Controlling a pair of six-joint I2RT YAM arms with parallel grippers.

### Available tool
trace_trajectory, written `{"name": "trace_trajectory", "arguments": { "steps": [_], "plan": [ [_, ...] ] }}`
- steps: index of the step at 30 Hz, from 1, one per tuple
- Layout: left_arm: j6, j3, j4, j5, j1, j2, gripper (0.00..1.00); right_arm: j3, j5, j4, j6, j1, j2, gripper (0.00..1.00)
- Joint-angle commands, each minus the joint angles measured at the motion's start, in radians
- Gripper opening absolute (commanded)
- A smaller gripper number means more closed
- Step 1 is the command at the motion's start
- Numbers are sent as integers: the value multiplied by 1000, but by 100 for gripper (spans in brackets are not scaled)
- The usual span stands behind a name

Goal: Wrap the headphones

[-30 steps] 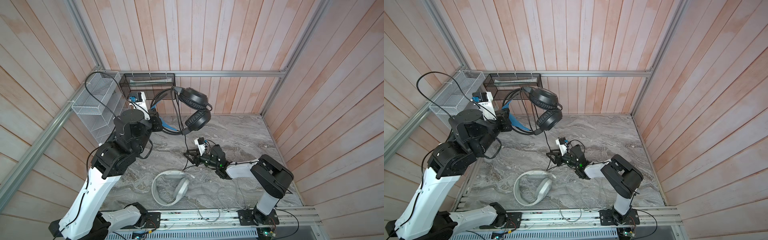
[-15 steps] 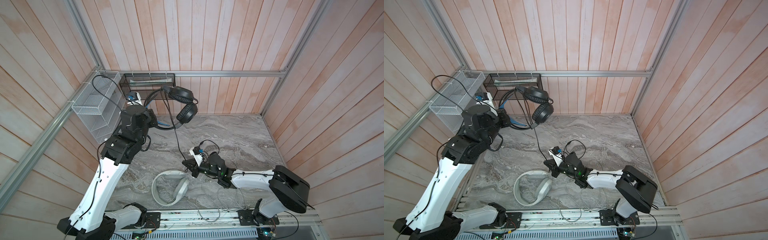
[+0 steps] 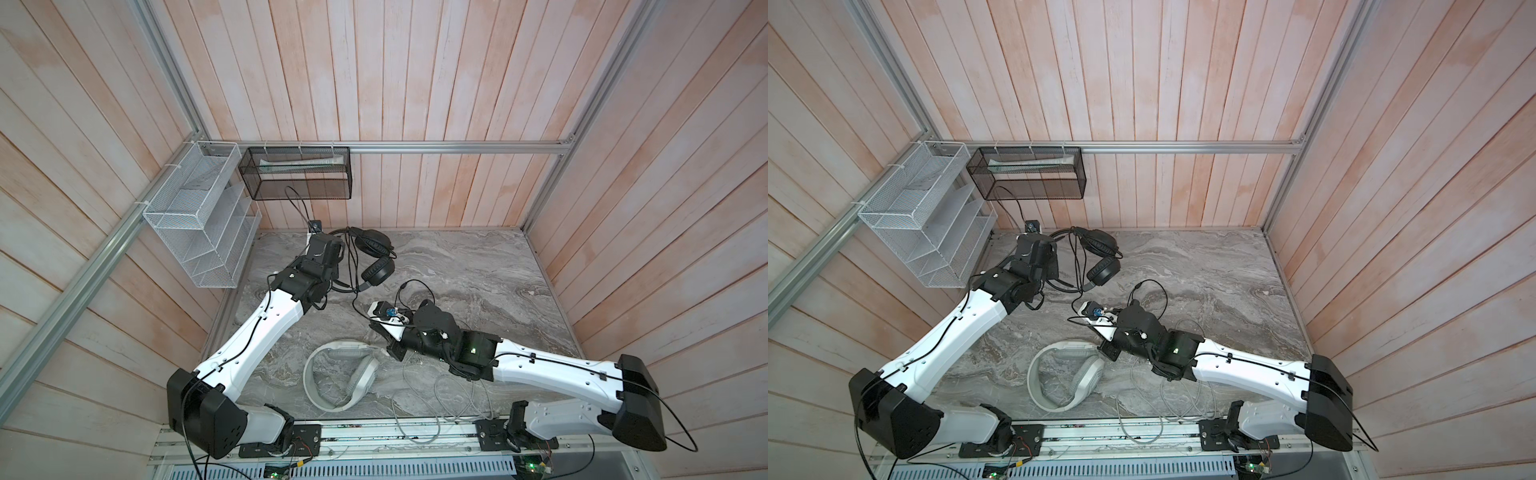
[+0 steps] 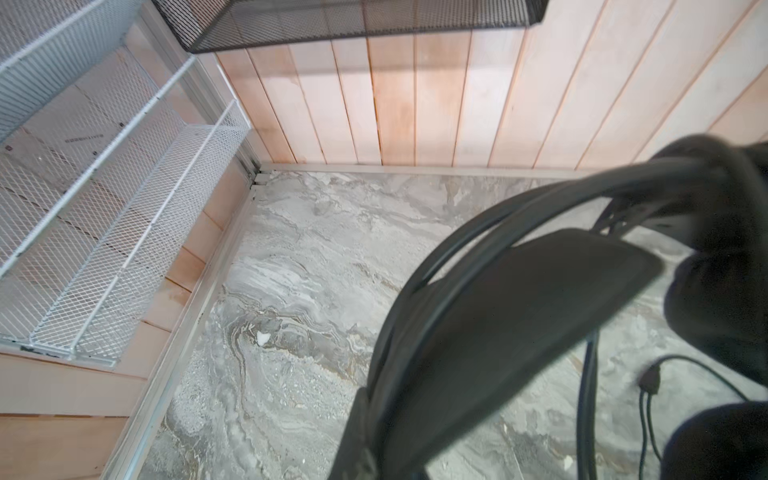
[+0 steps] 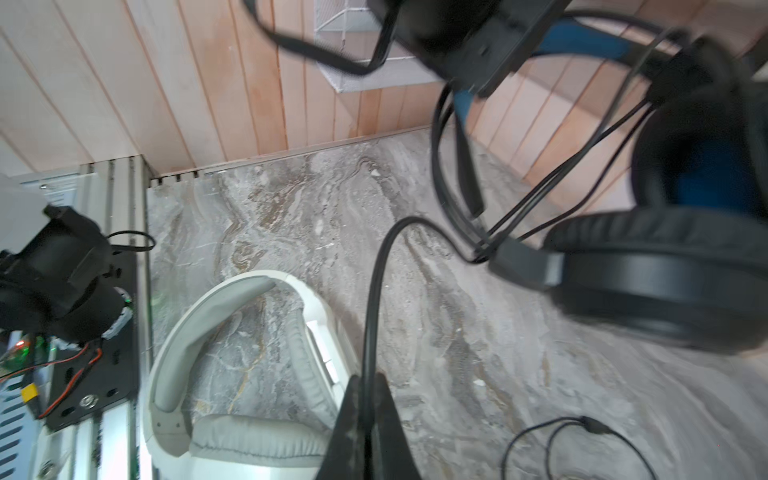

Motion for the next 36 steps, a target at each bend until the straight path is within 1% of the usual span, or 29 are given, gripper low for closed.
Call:
{"name": "trace_trajectory", "arguments": {
  "steps": [1, 3, 6, 10, 13, 17, 20, 22, 27, 29, 34, 36],
  "plan": [
    [7, -49, 42, -60, -66, -16, 0, 75, 190, -152, -124, 0, -5, 0],
    [-8, -74, 9, -51, -73, -24, 0, 105, 297, -155, -163, 1, 2, 0],
    [-15, -122, -13, -1, -81, -50, 0, 133, 452, -121, -236, 0, 15, 0],
    [-28, -163, -46, 17, -95, -80, 0, 155, 584, -43, -305, -6, 35, 0],
    [-25, -201, -42, 61, -102, -109, 0, 177, 620, 12, -333, -19, 60, 1],
    [-17, -237, -51, 86, -117, -131, 0, 194, 654, 84, -346, -65, 93, 7],
    [-9, -267, -46, 106, -131, -153, 0, 214, 625, 104, -324, -112, 111, 13],
    [2, -285, -33, 138, -143, -173, 0, 230, 573, 108, -299, -145, 123, 17],
    [23, -314, -1, 200, -170, -215, 0, 268, 484, 108, -273, -189, 159, 18],
    [23, -321, 4, 218, -173, -233, 0, 278, 457, 109, -268, -200, 171, 16],
    [22, -321, 6, 256, -175, -291, 0, 287, 355, 104, -225, -259, 201, 6],
    [21, -316, 5, 275, -176, -314, 0, 334, 309, 92, -209, -288, 219, 2]
  ]
}}
